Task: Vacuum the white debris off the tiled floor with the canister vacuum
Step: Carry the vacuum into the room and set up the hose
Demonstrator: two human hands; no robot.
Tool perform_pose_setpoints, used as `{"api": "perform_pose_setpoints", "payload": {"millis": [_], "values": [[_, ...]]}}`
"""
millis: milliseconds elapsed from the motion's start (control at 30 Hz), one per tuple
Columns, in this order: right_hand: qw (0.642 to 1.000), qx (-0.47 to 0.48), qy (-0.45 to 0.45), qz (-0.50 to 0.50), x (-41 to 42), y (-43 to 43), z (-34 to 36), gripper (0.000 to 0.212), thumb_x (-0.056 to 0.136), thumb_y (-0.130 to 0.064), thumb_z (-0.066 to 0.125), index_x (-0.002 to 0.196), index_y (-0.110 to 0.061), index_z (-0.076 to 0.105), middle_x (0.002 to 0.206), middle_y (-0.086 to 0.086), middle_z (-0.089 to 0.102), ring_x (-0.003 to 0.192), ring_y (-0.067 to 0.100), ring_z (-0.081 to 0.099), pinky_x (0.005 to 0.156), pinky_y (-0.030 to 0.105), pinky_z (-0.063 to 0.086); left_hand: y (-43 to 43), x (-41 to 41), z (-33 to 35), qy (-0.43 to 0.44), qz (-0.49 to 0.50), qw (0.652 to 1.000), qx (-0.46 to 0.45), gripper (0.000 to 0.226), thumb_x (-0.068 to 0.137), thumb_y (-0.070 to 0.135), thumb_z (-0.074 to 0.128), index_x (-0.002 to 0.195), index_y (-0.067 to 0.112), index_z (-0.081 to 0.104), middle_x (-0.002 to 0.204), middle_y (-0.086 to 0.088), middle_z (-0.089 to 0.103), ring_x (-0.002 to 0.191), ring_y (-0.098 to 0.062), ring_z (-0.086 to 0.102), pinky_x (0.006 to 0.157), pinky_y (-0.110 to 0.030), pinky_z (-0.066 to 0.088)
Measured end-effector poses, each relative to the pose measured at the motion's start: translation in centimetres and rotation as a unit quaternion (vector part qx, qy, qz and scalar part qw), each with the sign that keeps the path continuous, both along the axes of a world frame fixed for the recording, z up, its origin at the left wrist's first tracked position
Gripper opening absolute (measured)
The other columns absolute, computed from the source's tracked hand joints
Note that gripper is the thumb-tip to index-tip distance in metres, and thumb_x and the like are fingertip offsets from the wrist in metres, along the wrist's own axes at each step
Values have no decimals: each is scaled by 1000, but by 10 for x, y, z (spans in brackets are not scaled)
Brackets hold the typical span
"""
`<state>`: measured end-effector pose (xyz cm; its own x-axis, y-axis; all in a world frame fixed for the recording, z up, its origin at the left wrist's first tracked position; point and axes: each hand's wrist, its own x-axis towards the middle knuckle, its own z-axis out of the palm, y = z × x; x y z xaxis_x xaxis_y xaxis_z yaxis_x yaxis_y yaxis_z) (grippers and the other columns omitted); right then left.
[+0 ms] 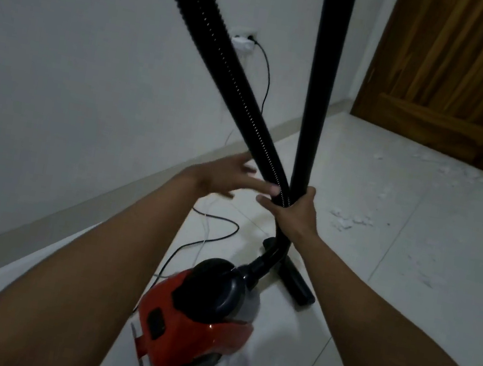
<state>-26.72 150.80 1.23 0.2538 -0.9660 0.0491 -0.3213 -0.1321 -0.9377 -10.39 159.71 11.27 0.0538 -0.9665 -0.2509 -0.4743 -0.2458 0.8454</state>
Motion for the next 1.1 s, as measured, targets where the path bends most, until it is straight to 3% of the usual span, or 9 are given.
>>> {"api": "perform_pose_setpoints", "payload": {"millis": [67, 200, 400, 533, 600, 667, 833, 967, 1100], "values": [[1000, 11, 4, 10, -4, 2, 7, 83, 70, -42, 94, 124, -18, 37, 116, -3, 60, 105, 19, 62, 83, 31, 48, -19, -26, 19, 46, 26, 991, -123, 100, 68, 53, 84, 151, 39, 30, 142, 7, 50, 128, -11, 50, 95, -37, 49], [998, -1, 32, 44, -11, 0, 19, 80, 73, -33, 93, 124, -19, 33, 120, -1, 57, 106, 20, 60, 83, 30, 47, -45, -56, 12, 157, 87, 960, -216, 79, 73, 37, 86, 142, 26, 49, 124, -2, 68, 114, -11, 64, 100, -36, 51], [995, 2, 53, 81, -21, -6, 27, 91, 75, -27, 91, 139, -13, 29, 125, -1, 54, 109, 19, 58, 86, 31, 50, -68, -83, 23, 151, 126, 948, -249, 32, 75, 21, 85, 104, 15, 73, 94, -3, 76, 86, -16, 74, 78, -27, 59], [970, 77, 93, 213, -48, -26, 49, 74, 87, -5, 71, 147, -17, 30, 135, -2, 51, 128, 24, 53, 99, 35, 51, -80, -80, 21, 150, 166, 942, -249, 28, 71, 30, 87, 95, 24, 74, 90, 1, 77, 83, -13, 74, 80, -31, 60], [960, 111, 88, 243, -68, -41, 92, 68, 92, 6, 53, 152, -20, 35, 147, -2, 49, 124, 19, 50, 91, 28, 46, -82, -78, 22, 159, 197, 935, -246, 25, 70, 32, 87, 91, 28, 74, 87, 4, 77, 81, -11, 74, 80, -32, 60], [976, 67, 66, 197, -82, -56, 151, 62, 97, 0, 52, 154, -24, 40, 152, 2, 48, 121, 15, 51, 84, 23, 42, -84, -79, 27, 170, 217, 935, -223, 25, 70, 32, 87, 91, 30, 74, 85, 5, 77, 80, -10, 74, 78, -31, 60], [986, -66, 19, 149, -49, -64, 296, 64, 84, -49, 80, 139, -29, 54, 128, -9, 62, 118, 11, 59, 90, 29, 51, -78, -91, 38, 154, 249, 951, -104, 42, 71, 36, 86, 109, 26, 72, 86, 5, 76, 78, -10, 72, 76, -30, 59], [989, -53, 92, 104, -28, -58, 357, 26, 84, -26, 81, 104, -17, 67, 100, 2, 70, 98, 21, 68, 87, 41, 60, -65, -99, 59, 121, 226, 967, -2, 57, 64, 52, 87, 109, 25, 65, 98, 6, 73, 91, -8, 68, 85, -29, 56], [989, 30, 118, 84, -50, -45, 383, 24, 81, -12, 80, 102, -13, 70, 93, 3, 70, 92, 25, 71, 85, 44, 63, -30, -78, 92, 65, 64, 982, 164, 138, 37, 60, 94, 152, 38, 20, 138, 12, 54, 132, -7, 45, 113, -30, 32]]}}
